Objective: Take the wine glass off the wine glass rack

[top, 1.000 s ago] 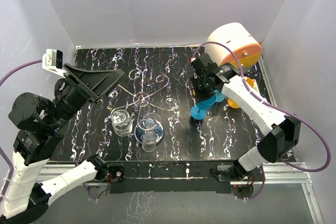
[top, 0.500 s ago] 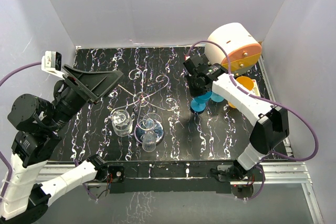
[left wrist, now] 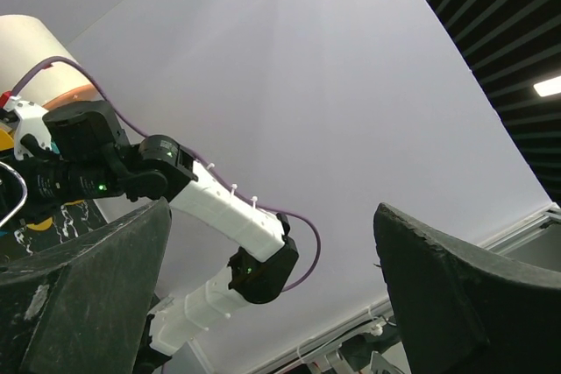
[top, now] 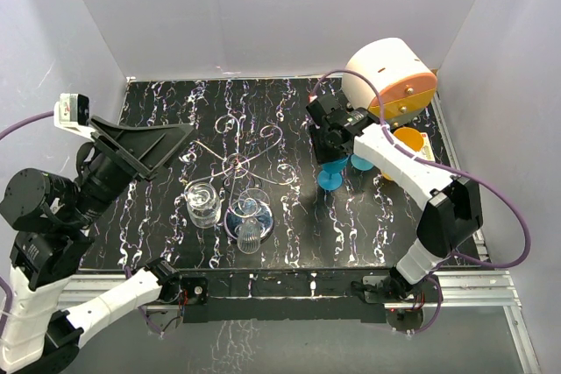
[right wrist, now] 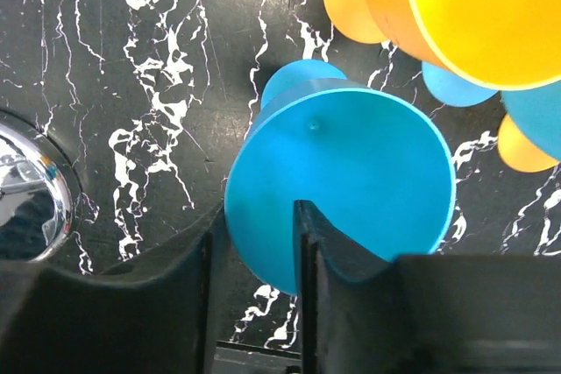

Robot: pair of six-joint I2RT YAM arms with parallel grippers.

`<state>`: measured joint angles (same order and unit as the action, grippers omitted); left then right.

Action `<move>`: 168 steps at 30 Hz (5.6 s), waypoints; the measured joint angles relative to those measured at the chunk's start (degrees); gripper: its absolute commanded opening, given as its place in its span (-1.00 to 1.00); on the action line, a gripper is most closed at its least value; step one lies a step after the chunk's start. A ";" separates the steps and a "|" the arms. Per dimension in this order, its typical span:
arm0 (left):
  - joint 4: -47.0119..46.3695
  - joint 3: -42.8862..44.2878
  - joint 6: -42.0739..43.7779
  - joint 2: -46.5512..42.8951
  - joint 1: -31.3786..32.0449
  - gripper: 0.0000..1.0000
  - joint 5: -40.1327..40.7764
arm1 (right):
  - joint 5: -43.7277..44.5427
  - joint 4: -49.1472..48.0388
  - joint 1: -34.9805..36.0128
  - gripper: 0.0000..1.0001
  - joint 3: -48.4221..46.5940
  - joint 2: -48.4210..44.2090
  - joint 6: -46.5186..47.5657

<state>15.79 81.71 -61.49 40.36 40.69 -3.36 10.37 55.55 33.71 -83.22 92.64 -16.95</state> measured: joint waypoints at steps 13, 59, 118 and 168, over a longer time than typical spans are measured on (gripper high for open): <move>1.38 -0.02 0.20 -1.20 0.00 0.97 0.87 | -1.16 1.77 0.02 0.97 -3.67 -15.26 0.96; 1.14 -4.42 -0.52 -2.08 0.00 0.97 0.74 | -33.97 -30.05 14.36 0.17 25.53 -42.58 -52.72; 2.69 -4.61 -1.09 -3.48 0.00 0.97 1.46 | -21.57 -36.76 27.15 -0.79 20.22 -34.51 -54.36; 2.67 -4.63 -1.79 -4.26 0.00 0.97 1.51 | -26.88 -40.89 27.36 -1.00 19.56 -31.67 -55.19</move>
<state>18.46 77.08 -63.29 36.10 40.69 -1.85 -16.51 14.66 61.08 -63.66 60.97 -72.14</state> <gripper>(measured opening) 0.986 0.009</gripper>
